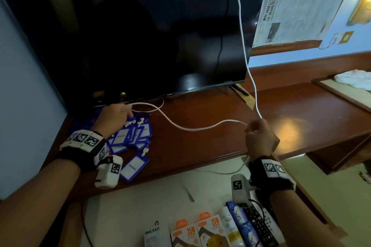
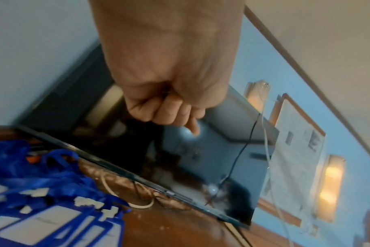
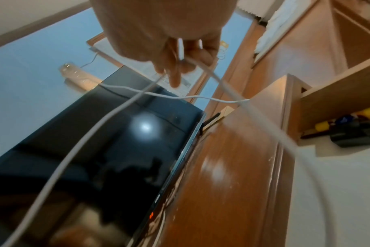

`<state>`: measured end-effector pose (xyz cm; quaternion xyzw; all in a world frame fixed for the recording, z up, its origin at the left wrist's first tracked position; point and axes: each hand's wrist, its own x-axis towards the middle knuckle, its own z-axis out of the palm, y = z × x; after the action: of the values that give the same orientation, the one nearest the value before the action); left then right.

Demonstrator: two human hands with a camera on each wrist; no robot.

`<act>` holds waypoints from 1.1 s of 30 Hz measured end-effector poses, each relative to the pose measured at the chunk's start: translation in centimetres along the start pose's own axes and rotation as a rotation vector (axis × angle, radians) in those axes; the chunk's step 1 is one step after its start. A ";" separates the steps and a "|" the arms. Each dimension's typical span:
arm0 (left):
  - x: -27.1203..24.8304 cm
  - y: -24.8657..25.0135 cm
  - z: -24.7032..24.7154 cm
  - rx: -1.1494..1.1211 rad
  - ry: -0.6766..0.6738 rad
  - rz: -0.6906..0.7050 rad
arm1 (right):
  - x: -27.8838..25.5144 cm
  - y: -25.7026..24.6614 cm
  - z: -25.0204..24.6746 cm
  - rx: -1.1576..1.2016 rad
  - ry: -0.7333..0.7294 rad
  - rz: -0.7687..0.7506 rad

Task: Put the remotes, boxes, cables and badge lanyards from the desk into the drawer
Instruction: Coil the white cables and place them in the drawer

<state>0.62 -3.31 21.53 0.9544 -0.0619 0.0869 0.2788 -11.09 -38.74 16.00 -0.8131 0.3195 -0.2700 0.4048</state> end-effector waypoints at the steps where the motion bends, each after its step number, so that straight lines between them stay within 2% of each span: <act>1: -0.4 1.0 0.2 -0.013 -0.058 -0.009 | -0.2 -0.1 0.4 -0.039 -0.085 -0.007; 3: -1.3 3.2 0.8 -0.103 -0.190 -0.034 | -0.6 -0.2 1.2 -0.130 -0.269 -0.021; 5: -2.6 5.6 1.3 -0.211 -0.315 -0.034 | -1.6 -0.8 1.4 -0.190 -0.405 -0.126; 7: -4.1 8.1 1.9 -0.278 -0.411 -0.012 | -3.0 -2.0 1.4 0.017 -0.569 -0.260; 8: -4.9 9.3 2.3 -0.303 -0.449 -0.003 | -3.8 -2.7 1.3 0.187 -0.680 -0.265; 10: -6.1 11.2 3.2 -0.382 -0.496 -0.003 | -5.1 -3.7 1.6 0.465 -0.909 -0.150; 11: -6.6 11.9 3.6 -0.441 -0.500 -0.016 | -5.5 -3.9 1.9 0.533 -1.008 -0.087; 13: -7.3 12.8 3.8 -0.589 -0.485 -0.052 | -6.2 -4.2 2.3 0.561 -1.135 -0.054; 14: -7.5 12.8 3.7 -0.662 -0.467 -0.069 | -6.3 -4.3 2.5 0.561 -1.149 -0.057; 17: -8.0 11.6 2.5 -0.879 -0.377 -0.139 | -5.6 -3.8 3.0 0.553 -1.034 -0.032; 21: -7.9 7.4 0.8 -1.165 -0.176 -0.256 | -3.7 -3.6 2.2 0.613 -0.948 0.018; 23: -7.6 5.3 0.0 -1.285 -0.087 -0.368 | -3.1 -3.8 1.8 0.587 -0.904 -0.046; 26: -7.7 3.4 -1.3 -1.391 -0.109 -0.424 | -3.3 -4.9 1.6 0.480 -0.843 -0.202; 29: -8.4 2.4 -3.0 -1.495 -0.149 -0.392 | -4.9 -6.8 2.5 0.299 -0.798 -0.355; 33: -8.6 1.2 -5.5 -1.483 -0.066 -0.292 | -7.8 -9.8 4.2 0.057 -0.868 -0.573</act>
<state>-8.76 -0.71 24.98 0.5174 0.0147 -0.0439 0.8545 -10.28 -26.31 20.52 -0.8936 -0.1207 -0.0165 0.4320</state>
